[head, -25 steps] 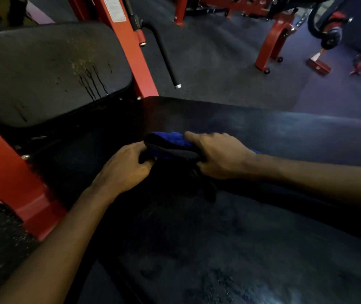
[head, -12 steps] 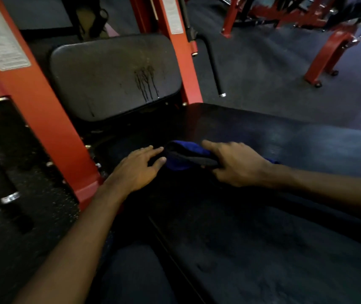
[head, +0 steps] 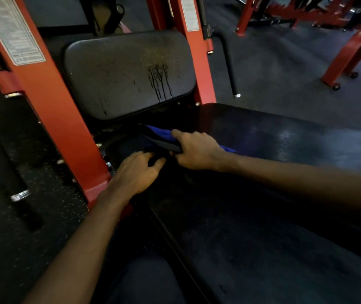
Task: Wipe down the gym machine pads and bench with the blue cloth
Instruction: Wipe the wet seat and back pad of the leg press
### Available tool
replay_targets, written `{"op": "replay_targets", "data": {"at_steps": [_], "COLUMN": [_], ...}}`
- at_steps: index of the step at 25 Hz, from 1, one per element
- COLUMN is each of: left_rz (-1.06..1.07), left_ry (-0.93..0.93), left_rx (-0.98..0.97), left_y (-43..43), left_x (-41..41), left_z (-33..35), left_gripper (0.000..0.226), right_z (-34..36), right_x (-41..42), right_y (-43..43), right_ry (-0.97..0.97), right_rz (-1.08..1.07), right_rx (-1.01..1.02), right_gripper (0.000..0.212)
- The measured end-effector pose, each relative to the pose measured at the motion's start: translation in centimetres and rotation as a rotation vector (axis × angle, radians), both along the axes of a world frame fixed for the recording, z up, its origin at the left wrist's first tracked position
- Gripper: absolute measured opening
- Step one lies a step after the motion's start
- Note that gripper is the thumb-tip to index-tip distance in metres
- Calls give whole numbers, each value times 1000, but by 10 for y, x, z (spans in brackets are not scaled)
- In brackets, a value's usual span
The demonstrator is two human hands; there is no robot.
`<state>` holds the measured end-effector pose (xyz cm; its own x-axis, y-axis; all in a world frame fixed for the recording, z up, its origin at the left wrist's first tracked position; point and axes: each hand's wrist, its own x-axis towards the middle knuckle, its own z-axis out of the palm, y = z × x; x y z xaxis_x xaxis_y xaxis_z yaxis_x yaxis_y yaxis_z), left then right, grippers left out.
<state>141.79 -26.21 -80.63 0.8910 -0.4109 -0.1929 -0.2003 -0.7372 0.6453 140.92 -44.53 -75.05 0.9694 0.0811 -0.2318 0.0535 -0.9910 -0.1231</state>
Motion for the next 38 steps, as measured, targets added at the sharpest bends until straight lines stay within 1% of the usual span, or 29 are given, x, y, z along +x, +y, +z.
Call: {"op": "replay_targets", "data": {"at_steps": [2, 6, 8, 10, 13, 15, 16, 18, 20, 22, 24, 26, 28, 30, 32, 34, 35, 38], "left_rz": [24, 2, 10, 25, 88, 97, 96, 104, 143, 166, 162, 177, 194, 217, 204, 185, 183, 190], "left_ry": [15, 16, 21, 29, 11, -8, -8, 4, 29, 61, 88, 63, 49, 73, 102, 85, 73, 53], "left_rx": [-19, -3, 3, 12, 28, 12, -7, -14, 47, 96, 115, 155, 187, 141, 103, 114, 127, 163], "left_y": [6, 3, 3, 3, 3, 3, 3, 5, 6, 9, 10, 11, 14, 15, 15, 14, 14, 13], "left_x": [4, 7, 9, 11, 12, 15, 15, 16, 16, 20, 24, 27, 30, 29, 25, 24, 25, 28], "left_z": [-6, -11, -14, -16, -14, -15, -15, -19, -22, -27, -30, -35, -39, -38, -32, -33, -36, -41], "left_gripper": [50, 60, 61, 61, 49, 48, 51, 57, 60, 61, 60, 54, 51, 50, 57, 58, 58, 55], "right_z": [-2, -13, -20, -25, -34, -35, -36, -36, -34, -38, -45, -50, -51, -47, -41, -38, -38, -36], "right_x": [5, 54, 69, 69, 53, 61, 73, 98, 110, 109, 100, 86, 81, 90, 104, 110, 107, 82], "right_y": [-3, -13, -6, 9, 25, 16, 5, -21, -35, -18, 19, 54, 63, 46, 21, 8, 12, 38], "right_ry": [-10, 7, -1, -10, -7, 7, 12, 27, 23, 17, 31, 38, 33, 53, 66, 40, 34, 24], "right_rz": [2, -183, -212, -141, 20, 40, 4, -156, -276, -232, -103, 46, 135, 126, 4, -99, -93, 54], "right_rx": [24, -7, -11, 1, 39, 20, -20, -89, -102, -80, -20, 53, 80, 49, -38, -86, -83, -14], "right_gripper": [41, 46, 49, 49, 46, 49, 52, 56, 54, 50, 48, 47, 45, 48, 52, 52, 51, 48]}}
